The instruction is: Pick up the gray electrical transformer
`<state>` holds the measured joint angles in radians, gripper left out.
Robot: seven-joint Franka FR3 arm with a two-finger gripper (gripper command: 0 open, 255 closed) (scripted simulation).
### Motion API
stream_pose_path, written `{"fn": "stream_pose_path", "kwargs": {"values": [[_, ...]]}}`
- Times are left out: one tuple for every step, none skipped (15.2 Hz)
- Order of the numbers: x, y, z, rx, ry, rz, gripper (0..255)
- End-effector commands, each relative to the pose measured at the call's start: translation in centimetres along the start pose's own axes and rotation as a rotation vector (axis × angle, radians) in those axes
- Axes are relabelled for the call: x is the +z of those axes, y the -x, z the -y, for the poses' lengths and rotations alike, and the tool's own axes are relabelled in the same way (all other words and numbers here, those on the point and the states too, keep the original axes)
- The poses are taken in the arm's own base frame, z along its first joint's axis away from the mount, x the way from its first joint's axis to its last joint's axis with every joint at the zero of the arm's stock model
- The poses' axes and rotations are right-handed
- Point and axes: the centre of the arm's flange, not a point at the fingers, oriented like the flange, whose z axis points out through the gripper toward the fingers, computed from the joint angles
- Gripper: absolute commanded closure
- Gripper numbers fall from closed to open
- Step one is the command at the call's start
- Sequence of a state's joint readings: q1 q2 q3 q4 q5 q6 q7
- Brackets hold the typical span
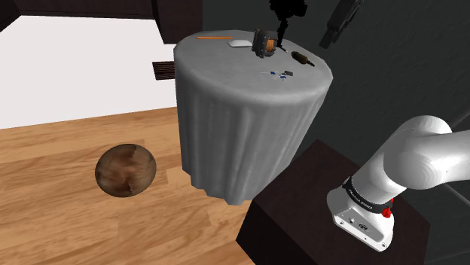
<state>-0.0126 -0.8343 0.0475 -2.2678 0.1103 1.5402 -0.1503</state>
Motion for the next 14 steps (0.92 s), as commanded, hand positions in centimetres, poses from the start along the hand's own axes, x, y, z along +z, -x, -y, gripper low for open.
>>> {"fn": "stream_pose_path", "kwargs": {"values": [[0.0, 0.0, 0.0, 0.0, 0.0, 0.0, 0], [0.3, -1.1, -0.7, 0.005, 0.0, 0.003, 0], [0.5, -2.3, -1.4, 0.01, -0.001, 0.007, 0], [0.8, -3.4, -2.1, 0.015, -0.001, 0.01, 0], [1.1, -4.6, -2.8, 0.02, -0.002, 0.013, 0], [1.4, -5.7, -3.5, 0.025, -0.002, 0.017, 0], [1.7, -6.8, -4.2, 0.029, -0.003, 0.02, 0], [2.0, -8.0, -4.9, 0.034, -0.003, 0.024, 0], [2.3, -9.1, -5.7, 0.039, -0.003, 0.027, 0], [2.6, -10.2, -6.4, 0.044, -0.004, 0.03, 0], [2.9, -11.3, -7.1, 0.049, -0.004, 0.034, 0], [3.2, -12.4, -7.9, 0.054, -0.005, 0.037, 0], [3.5, -13.5, -8.6, 0.059, -0.005, 0.04, 0], [3.8, -14.6, -9.4, 0.064, -0.006, 0.044, 0]]}}
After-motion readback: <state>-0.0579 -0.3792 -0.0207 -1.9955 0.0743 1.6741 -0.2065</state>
